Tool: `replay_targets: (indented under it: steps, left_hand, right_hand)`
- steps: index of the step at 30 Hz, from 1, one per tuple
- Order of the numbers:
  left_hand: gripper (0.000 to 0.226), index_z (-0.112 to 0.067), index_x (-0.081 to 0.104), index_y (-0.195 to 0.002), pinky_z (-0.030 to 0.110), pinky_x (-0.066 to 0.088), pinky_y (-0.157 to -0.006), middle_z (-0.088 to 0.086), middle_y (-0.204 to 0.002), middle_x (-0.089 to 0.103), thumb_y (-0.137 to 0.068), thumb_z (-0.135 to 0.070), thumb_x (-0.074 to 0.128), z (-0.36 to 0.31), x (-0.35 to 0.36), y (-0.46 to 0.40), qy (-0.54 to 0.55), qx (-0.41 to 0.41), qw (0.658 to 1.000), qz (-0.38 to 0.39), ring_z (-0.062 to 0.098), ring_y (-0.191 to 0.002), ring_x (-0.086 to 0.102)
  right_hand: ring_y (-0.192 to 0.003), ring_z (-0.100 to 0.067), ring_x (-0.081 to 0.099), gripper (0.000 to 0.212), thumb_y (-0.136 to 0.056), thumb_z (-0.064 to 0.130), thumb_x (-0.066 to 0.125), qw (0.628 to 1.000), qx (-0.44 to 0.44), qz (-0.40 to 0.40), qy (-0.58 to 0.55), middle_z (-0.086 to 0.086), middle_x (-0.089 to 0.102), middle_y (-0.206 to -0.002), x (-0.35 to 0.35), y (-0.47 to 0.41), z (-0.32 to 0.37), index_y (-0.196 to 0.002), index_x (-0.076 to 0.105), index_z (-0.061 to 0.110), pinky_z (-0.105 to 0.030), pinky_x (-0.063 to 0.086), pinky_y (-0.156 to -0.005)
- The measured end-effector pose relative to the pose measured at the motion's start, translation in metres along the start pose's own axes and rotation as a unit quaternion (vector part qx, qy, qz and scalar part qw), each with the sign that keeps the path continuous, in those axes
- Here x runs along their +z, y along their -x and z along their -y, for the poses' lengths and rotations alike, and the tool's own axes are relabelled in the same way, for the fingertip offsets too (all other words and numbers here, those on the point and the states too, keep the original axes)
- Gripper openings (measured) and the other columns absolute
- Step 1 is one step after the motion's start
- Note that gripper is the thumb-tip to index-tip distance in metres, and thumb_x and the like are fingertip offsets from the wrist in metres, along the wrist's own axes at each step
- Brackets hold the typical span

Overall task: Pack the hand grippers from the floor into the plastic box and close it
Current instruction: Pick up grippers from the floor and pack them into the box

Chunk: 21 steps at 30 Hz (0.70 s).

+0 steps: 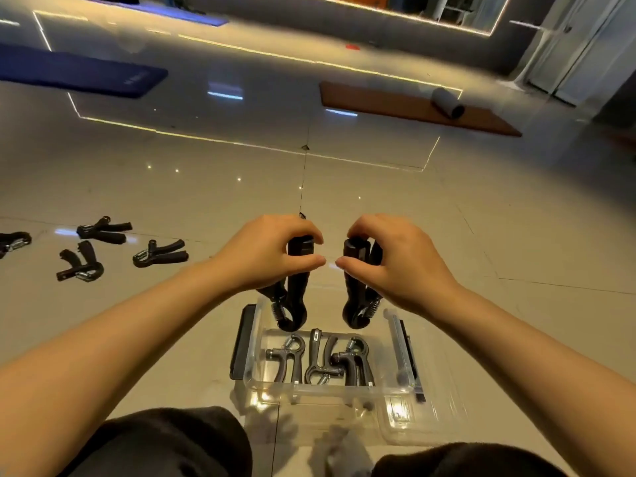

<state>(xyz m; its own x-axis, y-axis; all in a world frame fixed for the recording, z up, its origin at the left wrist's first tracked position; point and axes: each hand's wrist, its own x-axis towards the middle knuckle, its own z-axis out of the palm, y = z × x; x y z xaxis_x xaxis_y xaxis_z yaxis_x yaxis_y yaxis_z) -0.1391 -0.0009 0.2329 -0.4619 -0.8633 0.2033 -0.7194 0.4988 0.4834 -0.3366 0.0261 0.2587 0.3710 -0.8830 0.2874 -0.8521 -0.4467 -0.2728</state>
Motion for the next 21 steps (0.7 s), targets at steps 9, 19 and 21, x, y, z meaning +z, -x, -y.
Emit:
replay_targets:
  steps: [9, 19, 21]
  left_hand:
    - [0.051, -0.039, 0.054, -0.124, 0.026, 0.046, -0.092, -0.019, -0.114, 0.058, -0.08, -0.064, 0.049, 0.094, 0.137, 0.008, 0.088, -0.033, 0.996, 0.009, 0.0, -0.109, 0.051]
    - [0.034, -0.011, 0.07, -0.101, 0.031, 0.043, -0.094, 0.003, -0.107, 0.064, -0.078, -0.037, 0.068, 0.129, 0.228, 0.035, 0.074, 0.001, 0.996, -0.059, 0.018, -0.104, 0.056]
    - [0.033, -0.012, 0.071, -0.1, 0.03, 0.041, -0.096, 0.004, -0.111, 0.062, -0.079, -0.038, 0.067, 0.129, 0.226, 0.037, 0.062, 0.0, 0.997, -0.039, 0.021, -0.107, 0.054]
  right_hand:
    - [-0.082, -0.008, 0.05, 0.028, -0.077, 0.044, 0.069, 0.978, 0.131, 0.124, -0.099, 0.009, 0.055, -0.089, 0.173, -0.009, -0.096, -0.094, 0.06, 0.024, -0.021, 0.039, -0.066]
    - [-0.082, -0.013, 0.055, 0.03, -0.076, 0.042, 0.073, 0.946, 0.201, 0.208, -0.145, 0.005, 0.062, -0.089, 0.283, 0.002, -0.154, -0.089, 0.062, 0.018, -0.03, 0.044, -0.069]
    - [-0.08, -0.013, 0.055, 0.029, -0.077, 0.042, 0.072, 0.944, 0.203, 0.209, -0.156, 0.005, 0.062, -0.087, 0.289, 0.001, -0.153, -0.088, 0.061, 0.018, -0.028, 0.043, -0.065]
